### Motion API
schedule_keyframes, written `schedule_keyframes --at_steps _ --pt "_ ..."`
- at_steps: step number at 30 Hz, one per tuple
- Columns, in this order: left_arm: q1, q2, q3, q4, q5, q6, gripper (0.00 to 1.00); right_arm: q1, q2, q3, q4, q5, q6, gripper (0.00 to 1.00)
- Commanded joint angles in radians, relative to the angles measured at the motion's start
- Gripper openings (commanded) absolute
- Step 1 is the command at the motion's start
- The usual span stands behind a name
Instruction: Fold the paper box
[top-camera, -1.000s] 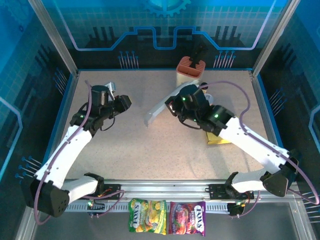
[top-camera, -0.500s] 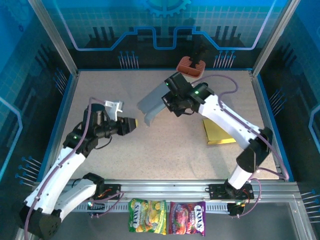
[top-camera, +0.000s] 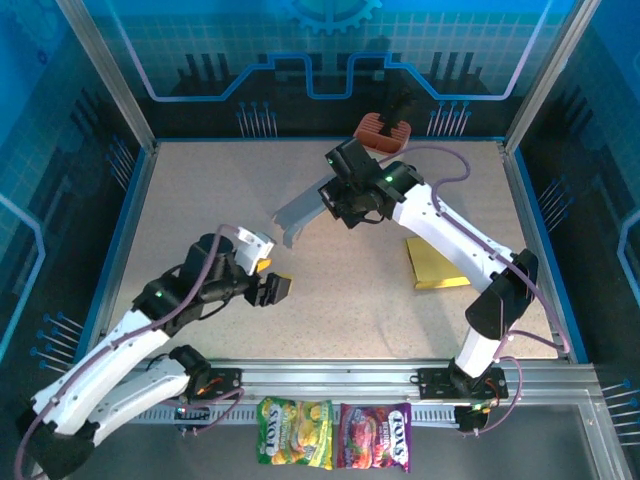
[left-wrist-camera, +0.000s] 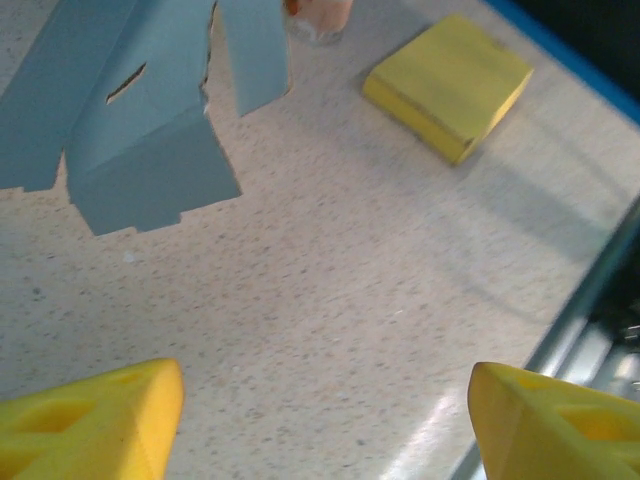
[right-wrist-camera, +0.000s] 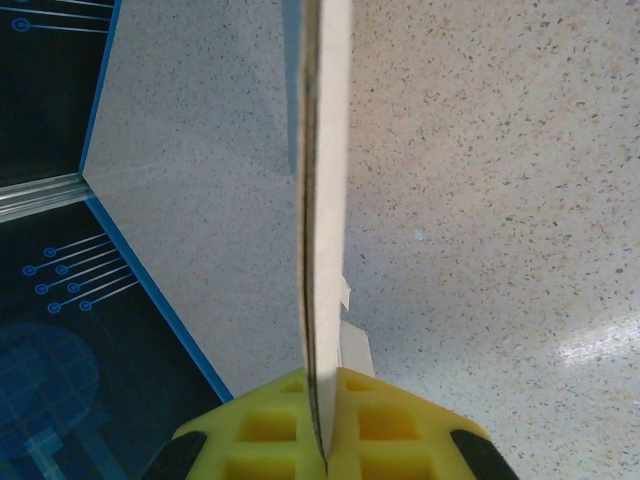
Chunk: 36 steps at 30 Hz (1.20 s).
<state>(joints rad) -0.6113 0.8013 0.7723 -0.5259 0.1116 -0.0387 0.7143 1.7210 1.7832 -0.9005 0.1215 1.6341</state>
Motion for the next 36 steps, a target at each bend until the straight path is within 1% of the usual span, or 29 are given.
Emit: schedule_keyframes --at_steps 1,4,6,10,15,16,18,20,22,23,25,27,28,29,32,36 --pt "-0.028 0.073 0.049 0.051 -0.169 0.116 0.75 -0.005 -0.049 0.019 -0.024 0.003 0.021 0.0" --pt "-0.028 0.147 0.089 0.087 -0.247 0.137 0.75 -0.006 -0.061 0.024 -0.04 -0.004 0.022 0.0" --pt "-0.028 0.187 0.109 0.11 -0.25 0.157 0.75 -0.007 -0.07 0.022 -0.043 -0.007 0.025 0.0" --pt "-0.028 0.239 0.124 0.168 -0.251 0.146 0.73 -0.01 -0.086 0.011 -0.041 -0.018 0.028 0.0" --pt "-0.028 0.288 0.153 0.202 -0.239 0.144 0.68 -0.015 -0.095 0.01 -0.042 -0.032 0.026 0.0" --pt "-0.028 0.292 0.156 0.21 -0.23 0.147 0.65 -0.015 -0.095 0.009 -0.042 -0.033 0.024 0.0" --pt "-0.028 0.296 0.163 0.219 -0.198 0.153 0.55 -0.021 -0.099 0.006 -0.043 -0.039 0.022 0.0" --pt "-0.028 0.304 0.174 0.215 -0.159 0.157 0.41 -0.027 -0.103 -0.006 -0.032 -0.053 0.021 0.0" --pt "-0.028 0.307 0.183 0.203 -0.124 0.158 0.3 -0.035 -0.111 -0.025 -0.005 -0.066 0.02 0.0" --pt "-0.028 0.305 0.186 0.197 -0.111 0.157 0.25 -0.041 -0.116 -0.038 0.017 -0.071 0.013 0.0" --pt "-0.028 0.298 0.191 0.182 -0.091 0.149 0.19 -0.048 -0.128 -0.055 0.063 -0.075 -0.012 0.0" --pt "-0.028 0.282 0.199 0.164 -0.078 0.132 0.16 -0.055 -0.142 -0.065 0.106 -0.076 -0.047 0.23" --pt "-0.028 0.272 0.202 0.151 -0.075 0.119 0.14 -0.059 -0.152 -0.064 0.121 -0.074 -0.07 0.33" --pt "-0.027 0.262 0.205 0.14 -0.069 0.101 0.11 -0.062 -0.164 -0.066 0.138 -0.072 -0.097 0.4" --pt "-0.019 0.231 0.216 0.112 -0.018 0.033 0.08 -0.066 -0.207 -0.083 0.168 -0.057 -0.156 0.52" --pt "-0.012 0.195 0.24 0.096 0.073 -0.053 0.07 -0.066 -0.279 -0.111 0.21 -0.041 -0.196 0.6"
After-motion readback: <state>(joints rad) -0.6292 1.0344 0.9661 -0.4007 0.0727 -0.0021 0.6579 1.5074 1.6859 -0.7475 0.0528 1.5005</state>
